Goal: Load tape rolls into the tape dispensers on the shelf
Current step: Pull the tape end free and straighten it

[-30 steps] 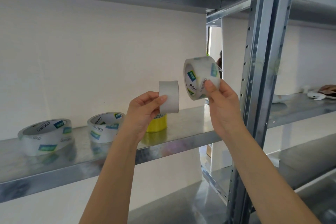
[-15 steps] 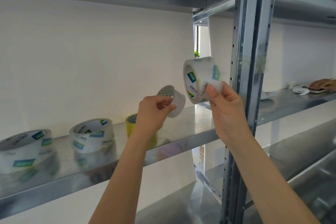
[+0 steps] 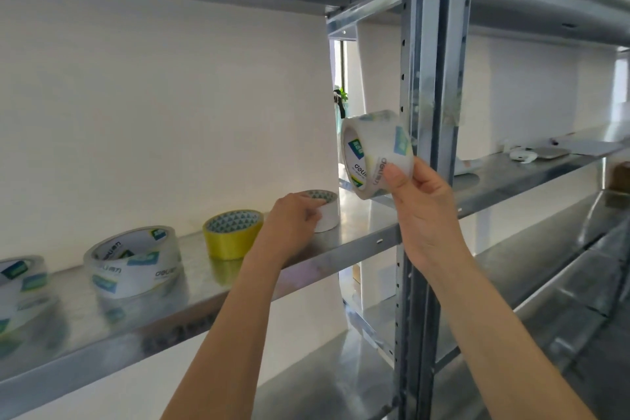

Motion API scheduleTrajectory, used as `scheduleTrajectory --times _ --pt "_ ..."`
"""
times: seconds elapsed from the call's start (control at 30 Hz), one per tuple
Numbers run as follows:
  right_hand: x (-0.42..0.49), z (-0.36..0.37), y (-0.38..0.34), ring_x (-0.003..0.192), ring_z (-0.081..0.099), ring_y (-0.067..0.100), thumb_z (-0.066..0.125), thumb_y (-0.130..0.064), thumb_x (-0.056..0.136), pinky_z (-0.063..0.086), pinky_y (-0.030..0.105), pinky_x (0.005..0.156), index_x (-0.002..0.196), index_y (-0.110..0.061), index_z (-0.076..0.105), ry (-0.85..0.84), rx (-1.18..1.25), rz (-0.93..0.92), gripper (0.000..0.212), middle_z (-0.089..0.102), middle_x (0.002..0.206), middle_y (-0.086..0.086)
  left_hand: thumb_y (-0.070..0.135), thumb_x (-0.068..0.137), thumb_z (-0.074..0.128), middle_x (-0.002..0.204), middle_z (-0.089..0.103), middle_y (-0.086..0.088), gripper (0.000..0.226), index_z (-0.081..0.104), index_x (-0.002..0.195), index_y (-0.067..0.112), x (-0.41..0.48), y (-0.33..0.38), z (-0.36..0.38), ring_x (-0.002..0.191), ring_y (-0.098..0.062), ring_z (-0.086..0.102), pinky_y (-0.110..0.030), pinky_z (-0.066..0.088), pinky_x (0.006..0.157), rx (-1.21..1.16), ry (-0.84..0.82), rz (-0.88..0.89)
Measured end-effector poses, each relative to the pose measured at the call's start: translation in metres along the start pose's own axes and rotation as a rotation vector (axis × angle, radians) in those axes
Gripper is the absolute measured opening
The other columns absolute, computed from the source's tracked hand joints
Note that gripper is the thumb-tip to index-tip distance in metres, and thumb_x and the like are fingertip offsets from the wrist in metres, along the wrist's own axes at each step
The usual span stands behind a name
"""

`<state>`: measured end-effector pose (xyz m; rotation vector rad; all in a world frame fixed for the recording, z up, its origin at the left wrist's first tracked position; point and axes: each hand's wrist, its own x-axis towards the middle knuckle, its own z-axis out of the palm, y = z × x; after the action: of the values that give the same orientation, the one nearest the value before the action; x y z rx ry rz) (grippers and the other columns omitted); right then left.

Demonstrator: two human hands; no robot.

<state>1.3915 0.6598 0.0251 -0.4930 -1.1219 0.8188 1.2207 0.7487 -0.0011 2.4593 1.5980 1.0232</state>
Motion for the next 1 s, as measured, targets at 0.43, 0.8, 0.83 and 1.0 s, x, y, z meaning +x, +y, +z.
scheduleTrajectory --times 0.43,0.8,0.83,1.0 --pt "-0.012 0.026 0.002 0.081 0.064 0.009 0.074 -0.037 0.06 0.053 0.023 0.078 0.083 -0.022 0.074 0.023 0.033 0.003 0.027 0.073 0.083 -0.005 0.0 0.072 0.076 0.083 0.074 -0.001 0.028 0.071 0.094 0.016 -0.051 0.074 -0.084 0.08 -0.01 0.068 -0.019 0.053 0.072 -1.003 0.191 0.105" --pt "-0.034 0.091 0.014 0.077 0.066 0.008 0.067 -0.025 0.075 0.054 0.022 0.073 0.089 -0.017 0.071 -0.09 0.066 0.097 0.016 0.073 0.08 -0.003 -0.006 0.077 0.069 0.081 0.067 -0.013 0.014 0.066 0.084 0.006 -0.084 0.037 -0.11 0.079 -0.026 0.062 -0.039 0.056 0.079 -1.005 0.341 0.005" --pt "-0.036 0.099 0.016 0.08 0.066 0.01 0.067 -0.029 0.074 0.054 0.026 0.077 0.088 -0.017 0.071 -0.132 0.055 0.105 0.019 0.073 0.082 -0.002 -0.005 0.076 0.07 0.081 0.067 -0.014 0.014 0.066 0.084 0.006 -0.089 0.03 -0.117 0.08 -0.026 0.061 -0.042 0.055 0.079 -0.986 0.364 -0.002" --pt "-0.05 0.138 0.027 0.084 0.066 0.015 0.059 -0.017 0.088 0.054 0.034 0.08 0.089 -0.018 0.071 -0.341 0.011 0.112 0.012 0.073 0.089 0.005 0.008 0.068 0.07 0.078 0.07 -0.01 0.014 0.068 0.082 0.009 -0.122 -0.011 -0.152 0.076 -0.025 0.063 -0.035 0.055 0.072 -0.947 0.449 -0.04"
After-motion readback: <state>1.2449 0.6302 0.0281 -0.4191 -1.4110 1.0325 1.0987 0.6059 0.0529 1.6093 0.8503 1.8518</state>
